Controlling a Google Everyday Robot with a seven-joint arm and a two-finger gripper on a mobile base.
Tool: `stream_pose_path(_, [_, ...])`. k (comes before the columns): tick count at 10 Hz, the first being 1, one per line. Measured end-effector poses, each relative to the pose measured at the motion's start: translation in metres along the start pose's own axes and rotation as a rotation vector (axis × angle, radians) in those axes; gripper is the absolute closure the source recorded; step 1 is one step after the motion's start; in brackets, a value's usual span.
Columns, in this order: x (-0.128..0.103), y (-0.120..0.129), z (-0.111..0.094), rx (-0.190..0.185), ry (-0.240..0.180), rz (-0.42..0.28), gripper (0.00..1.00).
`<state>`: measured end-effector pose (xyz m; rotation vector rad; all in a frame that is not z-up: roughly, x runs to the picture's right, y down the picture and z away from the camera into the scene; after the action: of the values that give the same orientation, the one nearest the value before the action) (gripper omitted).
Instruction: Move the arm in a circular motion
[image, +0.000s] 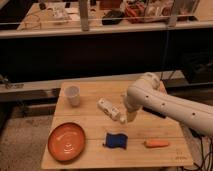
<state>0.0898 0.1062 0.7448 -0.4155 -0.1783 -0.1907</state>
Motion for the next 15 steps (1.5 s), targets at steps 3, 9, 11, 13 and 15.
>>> stream_pose_path(3, [-0.072, -0.022, 0.000, -0.041, -0.035, -0.111, 0.20])
stream_pose_path(9, [-0.093, -0.124, 0.035, -0.111, -0.069, -0.156, 0.20])
stream_pose_path(11, [-0.068, -0.166, 0.049, -0.114, -0.059, -0.111, 0.20])
stream_pose_path(13, [-0.027, -0.194, 0.056, -0.120, -0.027, -0.037, 0.20])
stream_pose_path(15, [0.014, -0.197, 0.055, -0.127, 0.003, 0.023, 0.20])
